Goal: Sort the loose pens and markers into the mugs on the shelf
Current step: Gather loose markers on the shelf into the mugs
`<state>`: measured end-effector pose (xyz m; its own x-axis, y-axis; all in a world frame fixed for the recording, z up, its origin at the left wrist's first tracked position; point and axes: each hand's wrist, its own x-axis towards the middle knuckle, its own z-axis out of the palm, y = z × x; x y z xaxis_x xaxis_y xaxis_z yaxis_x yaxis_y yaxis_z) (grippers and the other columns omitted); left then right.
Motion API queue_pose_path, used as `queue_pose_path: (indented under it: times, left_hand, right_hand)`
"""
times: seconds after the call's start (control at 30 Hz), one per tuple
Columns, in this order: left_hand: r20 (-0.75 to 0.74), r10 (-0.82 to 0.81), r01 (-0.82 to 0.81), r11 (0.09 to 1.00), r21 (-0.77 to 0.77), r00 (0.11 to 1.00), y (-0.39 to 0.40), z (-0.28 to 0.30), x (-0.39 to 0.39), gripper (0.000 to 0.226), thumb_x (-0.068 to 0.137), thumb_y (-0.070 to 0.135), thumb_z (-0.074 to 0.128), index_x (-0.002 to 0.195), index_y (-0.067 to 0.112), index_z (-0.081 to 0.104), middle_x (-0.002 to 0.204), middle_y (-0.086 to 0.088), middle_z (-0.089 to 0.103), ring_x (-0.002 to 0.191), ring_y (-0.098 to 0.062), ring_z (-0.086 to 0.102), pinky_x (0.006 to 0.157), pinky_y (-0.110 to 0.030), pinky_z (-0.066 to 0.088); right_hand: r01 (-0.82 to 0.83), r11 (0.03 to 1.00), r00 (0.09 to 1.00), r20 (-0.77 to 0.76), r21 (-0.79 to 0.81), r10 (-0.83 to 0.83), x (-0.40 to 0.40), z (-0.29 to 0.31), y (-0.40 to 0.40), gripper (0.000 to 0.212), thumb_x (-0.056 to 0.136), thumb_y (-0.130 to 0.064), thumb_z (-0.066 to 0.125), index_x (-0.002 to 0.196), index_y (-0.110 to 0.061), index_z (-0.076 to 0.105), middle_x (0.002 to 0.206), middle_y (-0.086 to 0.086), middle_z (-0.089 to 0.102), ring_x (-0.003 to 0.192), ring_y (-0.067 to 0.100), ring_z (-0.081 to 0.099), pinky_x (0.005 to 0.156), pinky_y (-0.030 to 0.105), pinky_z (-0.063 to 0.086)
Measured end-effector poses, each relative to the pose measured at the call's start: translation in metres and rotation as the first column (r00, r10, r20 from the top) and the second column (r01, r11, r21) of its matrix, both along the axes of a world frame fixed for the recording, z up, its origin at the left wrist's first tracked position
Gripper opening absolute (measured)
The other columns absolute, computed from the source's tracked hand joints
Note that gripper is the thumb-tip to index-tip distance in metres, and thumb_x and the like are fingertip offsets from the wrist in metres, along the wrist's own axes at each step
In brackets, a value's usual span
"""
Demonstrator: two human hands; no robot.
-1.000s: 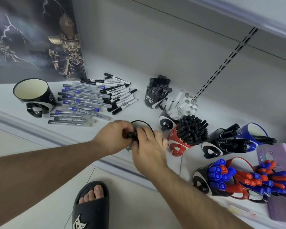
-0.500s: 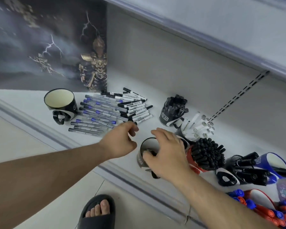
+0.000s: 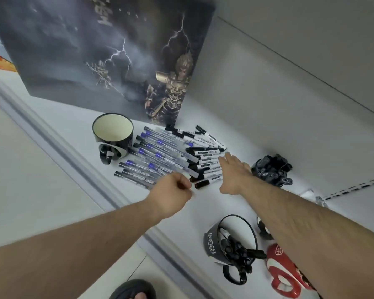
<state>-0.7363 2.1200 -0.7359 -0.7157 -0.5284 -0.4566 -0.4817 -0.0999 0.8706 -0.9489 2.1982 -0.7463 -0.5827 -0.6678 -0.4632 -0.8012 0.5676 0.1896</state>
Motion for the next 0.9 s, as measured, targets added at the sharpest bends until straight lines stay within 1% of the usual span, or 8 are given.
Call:
queue_pose_path:
  times: [0.17,0.27,0.37,0.43,0.5,0.57,0.77,0.9]
  left_hand:
    - [-0.014,0.094,-0.091,0.986,0.137,0.995,0.006,-0.013,0.0,0.014,0.084,0.004,0.056,0.083,0.018,0.06,0.075,0.0,0.059,0.07,-0.019,0.057,0.059,-0.026,0.043]
    - [-0.026,0.103,-0.098,0.985,0.144,0.994,0.001,-0.008,0.001,0.013,0.086,0.004,0.055,0.086,0.017,0.06,0.077,-0.002,0.058,0.07,-0.019,0.056,0.059,-0.026,0.043]
    - [-0.035,0.133,-0.126,0.98,0.154,0.99,-0.006,-0.006,-0.002,0.014,0.086,0.004,0.054,0.084,0.017,0.059,0.077,-0.002,0.058,0.072,-0.019,0.056,0.062,-0.028,0.044]
    - [-0.036,0.149,-0.142,0.977,0.16,0.988,-0.005,-0.007,-0.003,0.014,0.085,0.004,0.055,0.083,0.017,0.059,0.077,-0.002,0.058,0.072,-0.019,0.057,0.063,-0.029,0.044]
    - [-0.037,0.167,-0.159,0.972,0.173,0.985,-0.002,-0.008,-0.003,0.013,0.086,0.004,0.055,0.084,0.016,0.059,0.077,-0.003,0.059,0.071,-0.019,0.058,0.062,-0.028,0.044]
    - [-0.037,0.182,-0.172,0.967,0.187,0.983,0.003,-0.009,-0.003,0.012,0.086,0.004,0.055,0.085,0.015,0.059,0.077,-0.004,0.058,0.07,-0.019,0.057,0.059,-0.025,0.044]
    - [-0.032,0.188,-0.176,0.957,0.229,0.982,0.016,-0.014,-0.005,0.014,0.086,0.003,0.054,0.084,0.016,0.059,0.075,0.0,0.057,0.069,-0.016,0.057,0.055,-0.021,0.043]
    - [-0.02,0.192,-0.182,0.954,0.239,0.981,0.018,-0.015,-0.003,0.015,0.086,0.002,0.054,0.084,0.016,0.059,0.076,0.0,0.057,0.068,-0.016,0.057,0.056,-0.021,0.043]
  right_hand:
    - [-0.058,0.997,0.998,0.019,0.052,0.057,-0.003,-0.015,-0.017,0.115,0.071,-0.009,0.068,0.156,-0.022,-0.009,0.163,0.004,-0.019,0.151,0.021,-0.013,0.122,0.044,-0.002]
    - [-0.096,0.99,0.995,0.011,0.104,0.095,-0.003,-0.023,-0.023,0.117,0.07,-0.01,0.066,0.156,-0.022,-0.013,0.163,0.001,-0.019,0.151,0.021,-0.014,0.121,0.047,-0.005]
    - [-0.117,0.986,0.993,0.019,0.12,0.116,0.004,-0.031,-0.023,0.119,0.068,-0.013,0.07,0.156,-0.022,-0.011,0.164,0.0,-0.012,0.151,0.022,-0.006,0.122,0.048,0.0]
    - [-0.117,0.986,0.993,0.012,0.115,0.117,0.006,-0.035,-0.02,0.12,0.067,-0.014,0.073,0.156,-0.022,-0.007,0.164,0.002,-0.007,0.151,0.024,0.004,0.122,0.046,0.009]
    - [-0.148,0.983,0.988,-0.017,0.104,0.151,0.005,-0.037,-0.016,0.116,0.064,-0.017,0.076,0.155,-0.022,0.004,0.161,0.003,0.009,0.143,0.028,0.023,0.116,0.043,0.025]
    - [-0.188,0.975,0.981,-0.027,0.121,0.193,0.003,-0.036,-0.01,0.104,0.063,-0.022,0.08,0.148,-0.021,0.021,0.146,0.002,0.03,0.127,0.028,0.038,0.104,0.04,0.036]
    - [-0.232,0.95,0.966,-0.062,0.207,0.249,0.003,-0.034,0.0,0.084,0.06,-0.032,0.081,0.129,-0.018,0.036,0.124,0.002,0.043,0.112,0.024,0.05,0.088,0.038,0.041]
    - [-0.278,0.935,0.95,-0.082,0.219,0.302,0.006,-0.036,0.004,0.06,0.067,-0.032,0.073,0.118,-0.02,0.042,0.112,-0.002,0.054,0.11,0.022,0.05,0.092,0.038,0.036]
